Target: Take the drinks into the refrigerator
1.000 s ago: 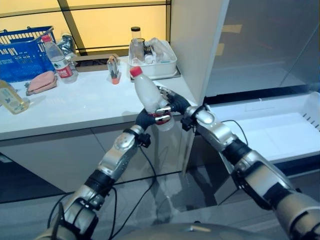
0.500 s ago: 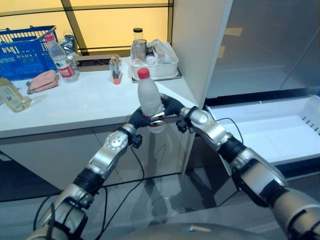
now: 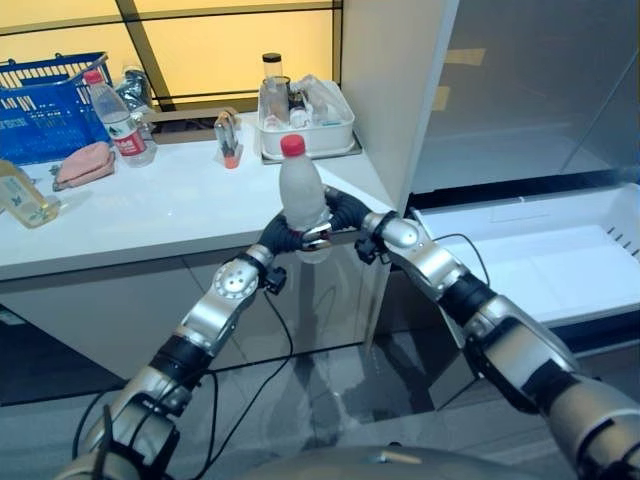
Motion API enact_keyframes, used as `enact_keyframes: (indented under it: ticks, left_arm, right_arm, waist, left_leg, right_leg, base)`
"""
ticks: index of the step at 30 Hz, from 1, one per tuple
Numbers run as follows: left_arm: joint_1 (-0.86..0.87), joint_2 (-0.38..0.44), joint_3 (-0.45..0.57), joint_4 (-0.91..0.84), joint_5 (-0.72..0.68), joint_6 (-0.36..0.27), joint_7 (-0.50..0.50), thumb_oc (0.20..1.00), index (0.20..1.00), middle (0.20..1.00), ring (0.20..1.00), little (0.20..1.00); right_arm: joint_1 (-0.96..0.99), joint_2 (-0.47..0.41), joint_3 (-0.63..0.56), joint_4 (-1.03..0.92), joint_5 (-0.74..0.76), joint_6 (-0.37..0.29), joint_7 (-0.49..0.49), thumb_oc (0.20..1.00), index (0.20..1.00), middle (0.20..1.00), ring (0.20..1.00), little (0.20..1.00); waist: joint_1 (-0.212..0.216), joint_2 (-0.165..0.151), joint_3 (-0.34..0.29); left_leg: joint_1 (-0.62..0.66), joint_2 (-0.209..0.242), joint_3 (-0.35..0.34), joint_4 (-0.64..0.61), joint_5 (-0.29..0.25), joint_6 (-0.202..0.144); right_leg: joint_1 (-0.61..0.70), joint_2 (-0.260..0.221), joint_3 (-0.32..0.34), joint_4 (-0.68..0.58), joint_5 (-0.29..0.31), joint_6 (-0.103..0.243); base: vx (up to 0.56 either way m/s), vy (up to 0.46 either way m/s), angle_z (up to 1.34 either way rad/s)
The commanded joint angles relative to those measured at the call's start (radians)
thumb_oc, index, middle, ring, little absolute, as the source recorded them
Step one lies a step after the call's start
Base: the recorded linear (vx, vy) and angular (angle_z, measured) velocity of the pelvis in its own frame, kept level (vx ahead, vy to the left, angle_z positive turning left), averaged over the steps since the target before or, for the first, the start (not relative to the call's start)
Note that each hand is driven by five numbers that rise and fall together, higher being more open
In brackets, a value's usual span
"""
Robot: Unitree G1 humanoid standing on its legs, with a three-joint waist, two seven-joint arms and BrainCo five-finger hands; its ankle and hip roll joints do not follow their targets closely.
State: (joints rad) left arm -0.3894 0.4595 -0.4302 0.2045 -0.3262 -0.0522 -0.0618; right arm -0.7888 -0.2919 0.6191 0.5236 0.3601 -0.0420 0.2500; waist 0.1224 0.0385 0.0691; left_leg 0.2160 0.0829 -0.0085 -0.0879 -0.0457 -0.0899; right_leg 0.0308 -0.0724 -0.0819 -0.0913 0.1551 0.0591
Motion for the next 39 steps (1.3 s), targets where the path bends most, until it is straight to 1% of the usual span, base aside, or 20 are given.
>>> enact_keyframes:
  ticks: [1,2,3,4,5,9,11,16,19,21,22,23,24,26,27,31,32,35,36,39]
  left_arm:
    - [-0.212,-0.08,-0.082,-0.104,0.034,-0.108,-0.033,0.2,0.2,0.2,0.2,0.2]
    - [-0.211,-0.083,-0.094,-0.111,0.034,-0.104,-0.033,0.2,0.2,0.2,0.2,0.2]
    - [-0.21,-0.083,-0.094,-0.111,0.034,-0.104,-0.033,0.2,0.2,0.2,0.2,0.2]
    - [-0.203,-0.09,-0.097,-0.113,0.037,-0.1,-0.021,0.2,0.2,0.2,0.2,0.2]
    - [-0.203,-0.09,-0.097,-0.113,0.037,-0.1,-0.021,0.2,0.2,0.2,0.2,0.2]
    - [-0.183,-0.075,-0.081,-0.12,0.053,-0.094,-0.001,0.2,0.2,0.2,0.2,0.2]
    - [-0.176,-0.072,-0.075,-0.111,0.065,-0.092,0.005,0.2,0.2,0.2,0.2,0.2]
    - [-0.185,-0.09,-0.091,-0.072,0.097,-0.095,0.032,0.2,0.2,0.2,0.2,0.2]
    - [-0.191,-0.102,-0.107,-0.058,0.11,-0.091,0.042,0.2,0.2,0.2,0.2,0.2]
    - [-0.19,-0.106,-0.113,-0.051,0.111,-0.088,0.047,0.2,0.2,0.2,0.2,0.2]
    - [-0.189,-0.106,-0.113,-0.051,0.111,-0.088,0.047,0.2,0.2,0.2,0.2,0.2]
    - [-0.186,-0.107,-0.114,-0.047,0.117,-0.09,0.057,0.2,0.2,0.2,0.2,0.2]
    - [-0.185,-0.107,-0.115,-0.047,0.117,-0.09,0.057,0.2,0.2,0.2,0.2,0.2]
    - [-0.184,-0.1,-0.114,-0.051,0.123,-0.091,0.064,0.2,0.2,0.2,0.2,0.2]
    - [-0.183,-0.1,-0.114,-0.051,0.123,-0.09,0.064,0.2,0.2,0.2,0.2,0.2]
    - [-0.173,-0.097,-0.104,-0.042,0.13,-0.096,0.073,0.2,0.2,0.2,0.2,0.2]
    - [-0.17,-0.095,-0.095,-0.038,0.134,-0.1,0.078,0.2,0.2,0.2,0.2,0.2]
    - [-0.163,-0.092,-0.087,-0.033,0.137,-0.103,0.085,0.2,0.2,0.2,0.2,0.2]
    - [-0.162,-0.089,-0.082,-0.033,0.137,-0.105,0.088,0.2,0.2,0.2,0.2,0.2]
    - [-0.155,-0.082,-0.077,-0.033,0.141,-0.106,0.092,0.2,0.2,0.2,0.2,0.2]
  right_arm:
    - [-0.159,0.078,-0.042,0.06,-0.044,-0.028,-0.069,1.0,1.0,1.0,1.0,1.0]
    - [-0.193,0.104,-0.045,0.105,-0.069,-0.024,-0.1,1.0,1.0,1.0,1.0,1.0]
    - [-0.193,0.105,-0.045,0.106,-0.069,-0.025,-0.1,1.0,1.0,1.0,1.0,1.0]
    - [-0.218,0.133,-0.05,0.139,-0.063,-0.021,-0.125,1.0,1.0,1.0,1.0,1.0]
    - [-0.218,0.134,-0.05,0.14,-0.063,-0.021,-0.125,1.0,1.0,1.0,1.0,1.0]
    - [-0.241,0.149,-0.065,0.117,-0.023,-0.015,-0.152,1.0,1.0,1.0,1.0,1.0]
    - [-0.244,0.143,-0.064,0.1,-0.042,-0.013,-0.155,1.0,1.0,1.0,1.0,1.0]
    - [-0.249,0.162,-0.068,0.102,-0.033,-0.019,-0.174,1.0,1.0,1.0,1.0,1.0]
    - [-0.266,0.213,-0.056,0.144,-0.023,-0.019,-0.192,1.0,1.0,1.0,1.0,1.0]
    - [-0.277,0.24,-0.044,0.159,-0.013,-0.018,-0.198,1.0,1.0,1.0,1.0,1.0]
    - [-0.277,0.241,-0.044,0.159,-0.012,-0.018,-0.198,1.0,1.0,1.0,1.0,1.0]
    - [-0.28,0.248,-0.041,0.166,-0.004,-0.017,-0.205,1.0,1.0,1.0,1.0,1.0]
    - [-0.28,0.248,-0.041,0.167,-0.004,-0.017,-0.205,1.0,1.0,1.0,1.0,1.0]
    - [-0.29,0.252,-0.039,0.176,-0.006,-0.016,-0.215,1.0,1.0,1.0,1.0,1.0]
    - [-0.289,0.252,-0.039,0.177,-0.006,-0.015,-0.215,1.0,1.0,1.0,1.0,1.0]
    - [-0.283,0.244,-0.035,0.157,0.006,-0.018,-0.212,1.0,1.0,1.0,1.0,1.0]
    - [-0.272,0.236,-0.034,0.13,0.012,-0.022,-0.209,1.0,1.0,1.0,1.0,1.0]
    - [-0.255,0.227,-0.039,0.113,0.039,-0.026,-0.206,1.0,1.0,1.0,1.0,1.0]
    - [-0.252,0.225,-0.041,0.111,0.04,-0.026,-0.207,1.0,1.0,1.0,1.0,1.0]
    - [-0.241,0.22,-0.047,0.11,0.046,-0.028,-0.211,1.0,1.0,1.0,1.0,1.0]
  waist:
    - [0.015,-0.014,-0.027]
    - [0.018,-0.016,-0.027]
    - [0.018,-0.014,-0.028]
    - [0.022,-0.016,-0.028]
    - [0.022,-0.015,-0.029]
    - [0.025,-0.018,-0.025]
    - [0.024,-0.019,-0.025]
    - [0.021,-0.02,-0.025]
    - [0.027,-0.018,-0.029]
    - [0.032,-0.019,-0.027]
    - [0.032,-0.017,-0.029]
    - [0.034,-0.019,-0.028]
    - [0.033,-0.018,-0.03]
    - [0.037,-0.021,-0.027]
    - [0.036,-0.02,-0.029]
    - [0.038,-0.022,-0.03]
    - [0.036,-0.024,-0.028]
    - [0.035,-0.022,-0.03]
    - [0.035,-0.024,-0.028]
    - [0.036,-0.023,-0.03]
  left_leg:
    - [-0.027,-0.055,0.003,0.014,-0.046,0.085]
    - [-0.036,-0.057,0.003,0.016,-0.035,0.085]
    - [-0.029,-0.056,0.003,0.013,-0.045,0.085]
    - [-0.035,-0.056,0.003,0.016,-0.036,0.085]
    - [-0.028,-0.055,0.003,0.013,-0.046,0.086]
    - [-0.04,-0.056,0.005,0.017,-0.035,0.086]
    - [-0.041,-0.056,0.005,0.017,-0.035,0.087]
    - [-0.042,-0.056,0.004,0.018,-0.035,0.088]
    - [-0.032,-0.056,0.004,0.016,-0.047,0.088]
    - [-0.036,-0.056,0.006,0.02,-0.039,0.087]
    - [-0.028,-0.054,0.006,0.016,-0.048,0.088]
    - [-0.036,-0.056,0.006,0.02,-0.038,0.087]
    - [-0.029,-0.054,0.005,0.016,-0.047,0.087]
    - [-0.037,-0.056,0.004,0.019,-0.038,0.087]
    - [-0.029,-0.055,0.003,0.016,-0.047,0.088]
    - [-0.031,-0.057,0.001,0.017,-0.049,0.089]
    - [-0.039,-0.06,0.003,0.02,-0.04,0.089]
    - [-0.031,-0.059,0.001,0.016,-0.048,0.089]
    - [-0.039,-0.06,0.001,0.02,-0.039,0.088]
    - [-0.03,-0.058,0.001,0.016,-0.048,0.088]
  right_leg:
    - [0.081,-0.023,0.029,0.113,-0.175,0.051]
    - [0.072,-0.024,0.033,0.109,-0.162,0.05]
    - [0.079,-0.023,0.032,0.108,-0.171,0.051]
    - [0.073,-0.024,0.034,0.106,-0.16,0.05]
    - [0.079,-0.022,0.033,0.105,-0.169,0.051]
    - [0.068,-0.022,0.035,0.107,-0.159,0.05]
    - [0.068,-0.023,0.036,0.107,-0.159,0.049]
    - [0.066,-0.024,0.036,0.11,-0.16,0.05]
    - [0.075,-0.02,0.036,0.108,-0.17,0.05]
    - [0.072,-0.022,0.037,0.107,-0.161,0.049]
    - [0.078,-0.02,0.036,0.106,-0.17,0.05]
    - [0.073,-0.022,0.038,0.105,-0.161,0.049]
    - [0.08,-0.02,0.037,0.104,-0.171,0.05]
    - [0.074,-0.023,0.038,0.105,-0.161,0.049]
    - [0.08,-0.021,0.037,0.104,-0.171,0.05]
    - [0.08,-0.022,0.036,0.105,-0.171,0.052]
    - [0.074,-0.025,0.037,0.106,-0.161,0.051]
    - [0.08,-0.023,0.035,0.106,-0.17,0.051]
    - [0.073,-0.025,0.036,0.107,-0.162,0.05]
    - [0.08,-0.025,0.034,0.106,-0.17,0.051]
  base:
    - [0.0,0.0,0.0]
    - [0.0,0.0,0.0]
    - [0.0,0.0,0.0]
    - [0.05,-0.002,0.0]
    - [0.0,0.0,0.0]
    - [-0.01,-0.001,0.0]
    - [0.0,0.0,0.0]
    - [0.0,0.0,0.0]
    - [0.04,-0.001,0.0]
    - [0.0,0.0,0.0]
    - [0.0,0.0,0.0]
    - [0.06,0.006,0.0]
    - [0.0,0.0,0.0]
    - [0.0,0.0,0.0]
    - [0.0,0.0,0.0]
    - [0.01,0.001,0.0]
    - [0.0,0.0,0.0]
    - [0.0,0.001,0.0]
    - [0.0,0.0,0.0]
    - [0.0,-0.001,0.0]
